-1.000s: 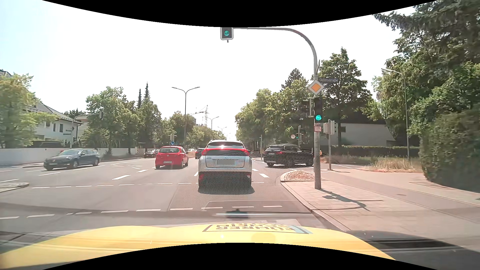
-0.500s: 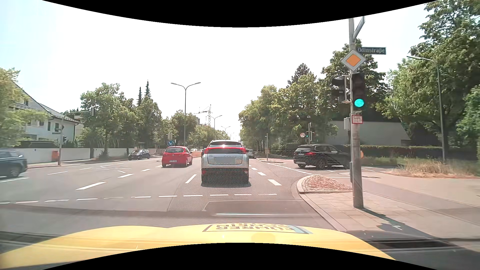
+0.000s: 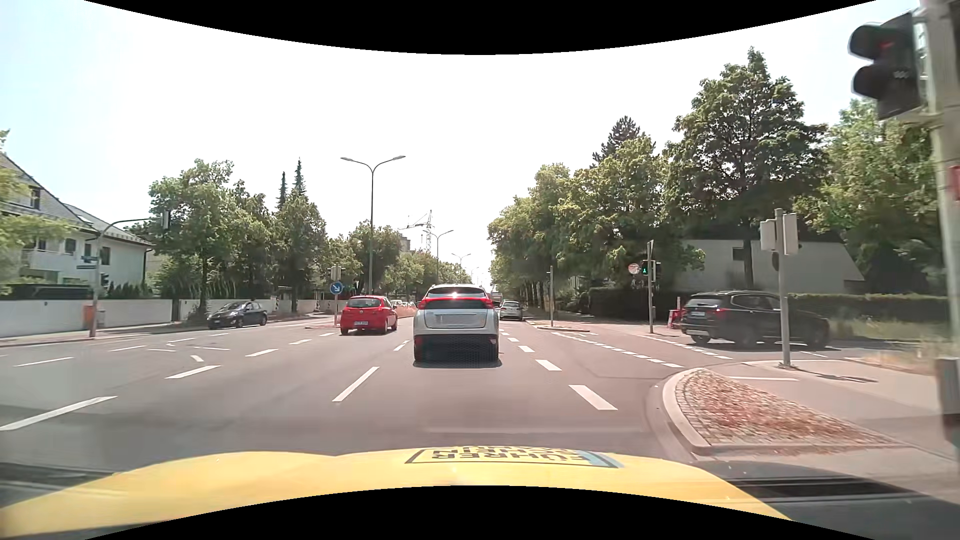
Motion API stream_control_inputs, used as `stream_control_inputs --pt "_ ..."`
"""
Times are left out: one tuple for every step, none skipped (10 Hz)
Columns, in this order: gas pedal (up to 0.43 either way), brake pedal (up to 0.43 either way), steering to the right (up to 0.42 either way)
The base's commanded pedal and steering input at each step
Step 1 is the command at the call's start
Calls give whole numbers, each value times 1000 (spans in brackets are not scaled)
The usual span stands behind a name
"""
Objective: Follow the waypoints while adhering to traffic rules and regulations
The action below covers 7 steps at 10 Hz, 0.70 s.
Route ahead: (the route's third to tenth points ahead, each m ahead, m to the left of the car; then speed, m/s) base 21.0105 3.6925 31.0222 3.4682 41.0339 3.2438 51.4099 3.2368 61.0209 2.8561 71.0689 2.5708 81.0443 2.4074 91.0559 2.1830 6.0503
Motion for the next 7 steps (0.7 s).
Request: stream_control_inputs --pt "248 0 -42" --pt "248 0 -42" --pt "248 0 -41" --pt "248 0 -41" --pt "260 0 -40" --pt "268 0 -38" --pt "268 0 -35"
